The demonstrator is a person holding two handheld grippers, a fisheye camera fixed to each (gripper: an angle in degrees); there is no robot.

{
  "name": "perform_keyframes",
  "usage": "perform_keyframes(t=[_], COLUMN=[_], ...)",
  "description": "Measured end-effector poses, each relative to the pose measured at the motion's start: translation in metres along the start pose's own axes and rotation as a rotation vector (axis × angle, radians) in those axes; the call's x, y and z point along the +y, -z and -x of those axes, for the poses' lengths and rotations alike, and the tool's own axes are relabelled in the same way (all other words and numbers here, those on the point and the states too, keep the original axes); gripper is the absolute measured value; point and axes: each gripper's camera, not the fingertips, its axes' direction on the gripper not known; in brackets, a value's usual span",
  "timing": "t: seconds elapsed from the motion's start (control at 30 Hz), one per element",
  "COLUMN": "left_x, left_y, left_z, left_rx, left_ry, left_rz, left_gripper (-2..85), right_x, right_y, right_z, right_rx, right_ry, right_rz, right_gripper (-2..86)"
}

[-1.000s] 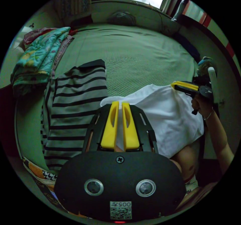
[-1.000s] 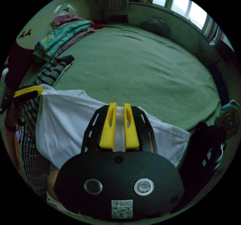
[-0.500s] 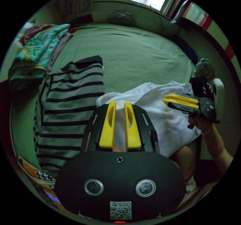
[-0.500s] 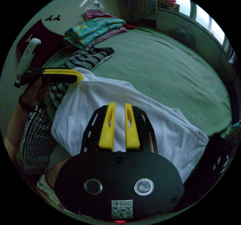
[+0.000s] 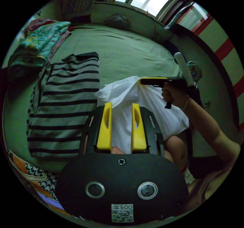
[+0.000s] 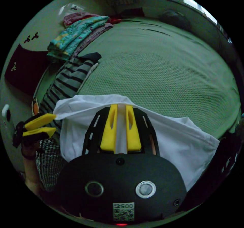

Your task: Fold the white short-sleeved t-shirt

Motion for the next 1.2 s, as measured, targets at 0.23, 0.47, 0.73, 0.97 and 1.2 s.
perform_keyframes(t=[0.23,0.47,0.73,0.97,1.2], left_x=[0.013,0.029,0.060,0.084,0.108], left_y=[0.007,-0.002,-0.012,-0.036,-0.095], left_z=[-0.025,-0.092,-0.214,-0.348,-0.519], left_rx=[-0.143,-0.124,-0.058,-0.005,0.125], left_ry=[0.009,-0.025,-0.082,-0.252,-0.436], left_rz=[0.010,0.009,0.025,0.060,0.126], left_gripper=[13.4,13.4,13.0,12.8,12.6], right_x=[0.022,0.079,0.149,0.280,0.383], right_y=[0.021,0.108,0.187,0.259,0.299], right_z=[-0.010,-0.028,-0.071,-0.110,-0.167], right_rx=[-0.003,-0.093,-0.056,0.129,0.235], right_ry=[0.016,0.089,0.006,-0.010,-0.156], right_rz=[-0.009,-0.116,-0.162,-0.254,-0.230], right_gripper=[5.9,7.4,7.4,7.3,6.5])
